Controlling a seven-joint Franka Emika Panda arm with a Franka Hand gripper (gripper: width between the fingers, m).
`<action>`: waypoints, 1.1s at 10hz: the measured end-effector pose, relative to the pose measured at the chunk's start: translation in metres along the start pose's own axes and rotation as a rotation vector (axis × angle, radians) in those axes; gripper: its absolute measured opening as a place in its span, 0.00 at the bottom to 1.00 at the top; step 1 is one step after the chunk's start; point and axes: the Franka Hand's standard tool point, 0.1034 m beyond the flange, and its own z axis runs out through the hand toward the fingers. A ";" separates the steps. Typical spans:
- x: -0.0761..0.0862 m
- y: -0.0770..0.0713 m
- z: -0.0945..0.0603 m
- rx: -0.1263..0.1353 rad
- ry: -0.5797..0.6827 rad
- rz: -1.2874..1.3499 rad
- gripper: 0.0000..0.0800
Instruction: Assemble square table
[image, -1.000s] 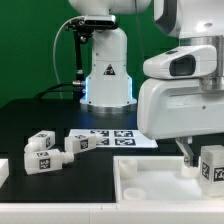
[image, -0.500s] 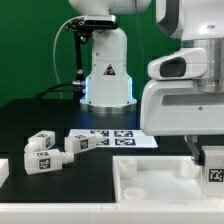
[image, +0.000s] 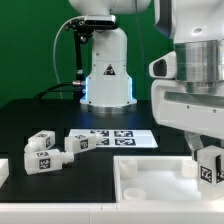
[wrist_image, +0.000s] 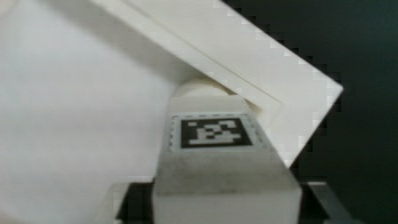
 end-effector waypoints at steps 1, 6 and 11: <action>0.000 0.001 0.000 0.001 -0.003 0.078 0.36; -0.007 0.004 -0.001 -0.067 -0.006 -0.391 0.77; -0.017 0.005 0.001 -0.072 -0.020 -0.778 0.81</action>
Offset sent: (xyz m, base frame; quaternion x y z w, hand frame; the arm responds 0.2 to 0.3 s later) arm 0.0000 0.0000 0.0000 0.0000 0.0000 -0.0650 0.9979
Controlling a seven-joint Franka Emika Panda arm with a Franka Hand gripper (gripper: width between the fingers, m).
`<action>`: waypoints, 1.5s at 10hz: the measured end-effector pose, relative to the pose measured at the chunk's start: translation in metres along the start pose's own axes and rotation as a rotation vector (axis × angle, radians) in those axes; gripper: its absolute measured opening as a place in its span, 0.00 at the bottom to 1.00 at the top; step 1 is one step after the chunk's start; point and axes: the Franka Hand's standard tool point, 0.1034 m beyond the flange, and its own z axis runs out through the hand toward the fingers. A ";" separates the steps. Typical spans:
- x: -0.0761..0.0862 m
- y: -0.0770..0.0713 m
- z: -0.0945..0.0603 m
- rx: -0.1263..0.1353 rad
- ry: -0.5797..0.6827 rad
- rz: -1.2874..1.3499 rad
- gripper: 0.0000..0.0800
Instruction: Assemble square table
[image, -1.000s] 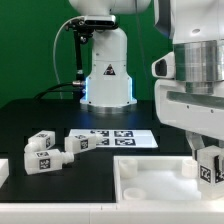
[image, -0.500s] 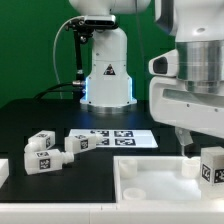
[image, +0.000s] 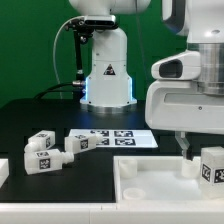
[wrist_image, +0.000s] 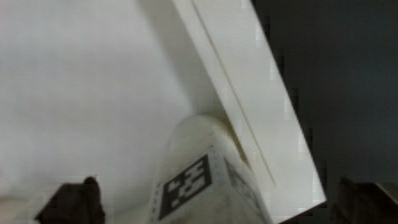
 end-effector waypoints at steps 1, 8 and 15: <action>0.003 0.001 -0.002 -0.018 0.014 -0.206 0.81; 0.006 0.001 -0.002 -0.020 0.020 -0.234 0.35; 0.006 -0.003 0.000 0.024 0.018 0.799 0.36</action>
Offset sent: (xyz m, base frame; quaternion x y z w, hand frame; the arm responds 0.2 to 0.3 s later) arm 0.0000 0.0000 0.0000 0.0000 0.0000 0.0650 0.9979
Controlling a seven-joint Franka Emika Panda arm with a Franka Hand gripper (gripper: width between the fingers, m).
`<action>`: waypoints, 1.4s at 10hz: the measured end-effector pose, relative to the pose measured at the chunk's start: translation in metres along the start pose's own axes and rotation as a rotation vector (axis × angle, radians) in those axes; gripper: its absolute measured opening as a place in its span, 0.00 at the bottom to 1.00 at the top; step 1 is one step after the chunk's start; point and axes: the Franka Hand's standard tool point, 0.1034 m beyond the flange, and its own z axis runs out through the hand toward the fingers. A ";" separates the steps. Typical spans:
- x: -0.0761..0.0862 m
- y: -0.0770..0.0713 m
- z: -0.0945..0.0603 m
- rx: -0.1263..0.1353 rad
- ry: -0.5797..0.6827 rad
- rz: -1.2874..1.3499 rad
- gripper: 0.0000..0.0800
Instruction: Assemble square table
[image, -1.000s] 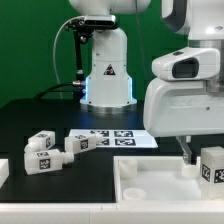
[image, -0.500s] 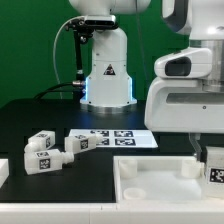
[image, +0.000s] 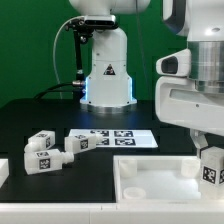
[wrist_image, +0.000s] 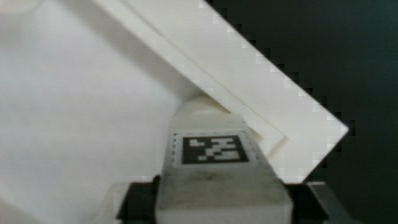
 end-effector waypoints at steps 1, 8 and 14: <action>0.001 -0.001 0.000 0.012 -0.010 0.123 0.36; -0.001 -0.005 -0.004 0.032 0.003 -0.370 0.78; 0.005 -0.003 0.000 -0.014 0.047 -1.150 0.81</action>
Offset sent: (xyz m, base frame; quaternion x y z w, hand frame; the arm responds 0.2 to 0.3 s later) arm 0.0000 0.0000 0.0000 0.0000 0.0000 0.1296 0.9916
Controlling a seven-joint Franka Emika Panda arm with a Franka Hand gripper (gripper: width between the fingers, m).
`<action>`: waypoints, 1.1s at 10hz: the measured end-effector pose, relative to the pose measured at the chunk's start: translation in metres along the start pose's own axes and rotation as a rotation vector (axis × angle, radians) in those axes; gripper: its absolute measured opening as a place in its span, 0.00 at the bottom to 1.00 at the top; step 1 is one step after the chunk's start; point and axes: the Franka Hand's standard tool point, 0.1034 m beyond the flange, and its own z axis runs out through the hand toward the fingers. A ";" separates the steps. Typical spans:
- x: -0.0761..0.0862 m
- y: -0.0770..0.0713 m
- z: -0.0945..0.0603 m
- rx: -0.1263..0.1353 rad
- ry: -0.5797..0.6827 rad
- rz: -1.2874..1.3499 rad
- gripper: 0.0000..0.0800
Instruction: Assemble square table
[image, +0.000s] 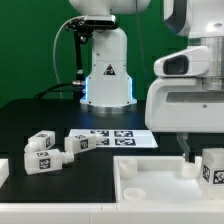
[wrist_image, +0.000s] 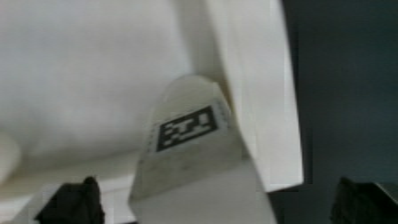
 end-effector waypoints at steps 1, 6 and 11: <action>-0.001 0.000 0.003 -0.002 -0.004 -0.062 0.81; -0.001 0.001 0.003 -0.002 -0.004 0.084 0.50; -0.003 0.002 0.003 -0.023 0.002 0.838 0.36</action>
Offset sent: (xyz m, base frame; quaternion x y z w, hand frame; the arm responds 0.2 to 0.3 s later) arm 0.0000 0.0000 0.0000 0.0000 0.0000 0.0000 1.0000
